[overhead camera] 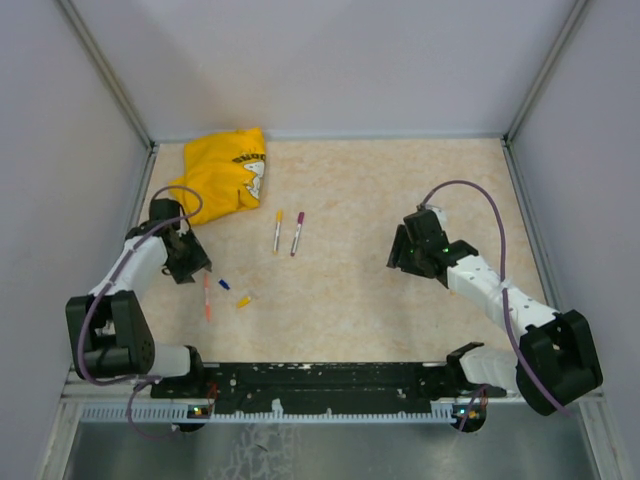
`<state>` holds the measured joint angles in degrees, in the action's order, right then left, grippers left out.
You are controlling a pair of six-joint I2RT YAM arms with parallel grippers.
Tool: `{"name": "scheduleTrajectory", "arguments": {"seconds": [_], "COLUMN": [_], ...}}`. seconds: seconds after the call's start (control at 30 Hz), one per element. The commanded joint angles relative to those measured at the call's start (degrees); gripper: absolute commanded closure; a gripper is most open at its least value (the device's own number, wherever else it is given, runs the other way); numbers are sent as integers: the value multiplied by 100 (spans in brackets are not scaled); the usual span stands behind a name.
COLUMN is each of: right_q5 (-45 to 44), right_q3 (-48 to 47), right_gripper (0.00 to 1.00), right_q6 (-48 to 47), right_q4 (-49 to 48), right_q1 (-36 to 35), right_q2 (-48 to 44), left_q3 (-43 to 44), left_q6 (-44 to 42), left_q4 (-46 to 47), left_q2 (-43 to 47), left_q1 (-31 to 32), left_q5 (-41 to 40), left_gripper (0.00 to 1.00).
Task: Insert the pens into the pen caps
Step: Pick up the pen from the center of the board.
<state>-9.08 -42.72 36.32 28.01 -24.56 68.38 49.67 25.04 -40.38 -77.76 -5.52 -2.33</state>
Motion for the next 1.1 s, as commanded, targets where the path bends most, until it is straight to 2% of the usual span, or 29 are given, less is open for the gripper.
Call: {"name": "scheduleTrajectory", "arguments": {"seconds": [0.0,0.57,0.8,1.07], "right_q5": [68,184,234,285], "right_q3": [62,5,13,-111], "right_gripper": [41,41,41,42], "right_q6": [-97,-188,-227,-274], "right_q4": [-245,-314,-355,-355], "right_q1": [65,131,142,144], "right_q2": [-42,24,59,150], "left_q3": [-36,29,73,105], "left_q6": [-134,-299,-385,-472], "left_q4": [10,61,64,74], "left_q2": [-230,-1017,-1268,-1407], "left_q1": [-32,-44,-39,-59], "left_q5": [81,-142,-118,66], "left_gripper": [47,59,61,83]}}
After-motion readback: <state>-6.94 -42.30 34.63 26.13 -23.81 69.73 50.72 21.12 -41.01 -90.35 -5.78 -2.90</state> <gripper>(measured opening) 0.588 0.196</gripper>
